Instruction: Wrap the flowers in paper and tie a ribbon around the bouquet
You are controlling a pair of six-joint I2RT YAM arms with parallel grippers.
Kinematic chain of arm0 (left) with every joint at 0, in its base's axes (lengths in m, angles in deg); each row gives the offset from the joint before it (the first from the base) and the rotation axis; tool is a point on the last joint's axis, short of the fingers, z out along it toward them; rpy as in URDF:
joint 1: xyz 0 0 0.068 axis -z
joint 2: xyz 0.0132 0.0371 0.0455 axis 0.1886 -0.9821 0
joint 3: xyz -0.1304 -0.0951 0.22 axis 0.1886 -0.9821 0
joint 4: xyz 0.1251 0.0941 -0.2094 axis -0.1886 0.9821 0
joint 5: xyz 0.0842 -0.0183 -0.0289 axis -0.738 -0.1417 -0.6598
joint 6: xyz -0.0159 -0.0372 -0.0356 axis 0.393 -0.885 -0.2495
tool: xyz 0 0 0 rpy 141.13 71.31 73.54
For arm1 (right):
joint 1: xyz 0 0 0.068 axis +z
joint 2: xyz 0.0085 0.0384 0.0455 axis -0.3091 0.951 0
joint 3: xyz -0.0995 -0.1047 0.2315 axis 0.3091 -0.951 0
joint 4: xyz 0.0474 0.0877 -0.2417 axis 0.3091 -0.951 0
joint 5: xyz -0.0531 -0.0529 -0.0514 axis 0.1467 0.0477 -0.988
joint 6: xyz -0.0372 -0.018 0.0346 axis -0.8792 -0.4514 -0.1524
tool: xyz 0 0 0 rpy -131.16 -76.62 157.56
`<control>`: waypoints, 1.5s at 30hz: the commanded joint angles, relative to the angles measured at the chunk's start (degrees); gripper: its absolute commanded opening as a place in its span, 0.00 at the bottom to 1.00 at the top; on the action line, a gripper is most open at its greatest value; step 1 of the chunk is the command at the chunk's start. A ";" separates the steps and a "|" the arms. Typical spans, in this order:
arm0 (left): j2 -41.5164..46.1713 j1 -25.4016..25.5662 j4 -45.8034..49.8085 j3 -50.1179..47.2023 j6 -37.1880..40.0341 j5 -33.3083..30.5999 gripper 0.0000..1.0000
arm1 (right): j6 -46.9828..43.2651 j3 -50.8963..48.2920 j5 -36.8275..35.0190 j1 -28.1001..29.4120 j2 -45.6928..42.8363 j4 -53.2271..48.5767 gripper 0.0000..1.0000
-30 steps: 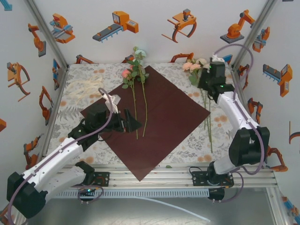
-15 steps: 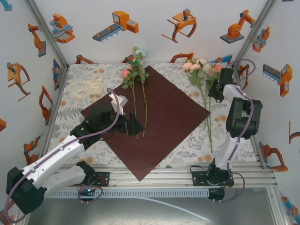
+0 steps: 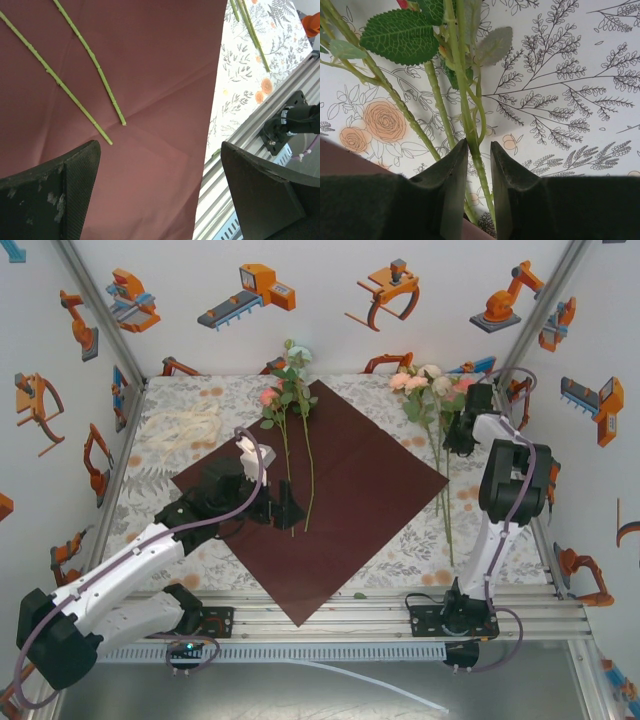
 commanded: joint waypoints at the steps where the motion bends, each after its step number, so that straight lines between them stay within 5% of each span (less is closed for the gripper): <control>1: 1.60 0.32 1.75 1.49 1.56 -1.65 0.97 | -0.93 2.78 0.58 0.20 1.72 -2.35 0.25; 6: 3.46 0.34 3.38 1.09 1.34 -4.19 0.97 | -2.39 3.31 -3.30 0.31 -0.65 -2.67 0.09; 16: 7.07 0.37 10.50 2.82 4.10 -11.34 0.97 | -5.36 1.91 -12.09 1.41 -14.37 -2.07 0.02; 25: 10.49 0.38 12.29 1.90 1.54 -18.58 0.97 | 6.59 2.99 -0.29 10.21 -22.01 0.23 0.01; 34: 12.11 0.32 14.30 1.71 0.41 -18.78 0.97 | 18.97 12.37 6.28 25.68 -7.85 9.08 0.01; 45: 13.83 0.28 15.61 0.84 0.05 -19.36 0.97 | 25.34 40.54 3.77 33.64 18.79 1.63 0.04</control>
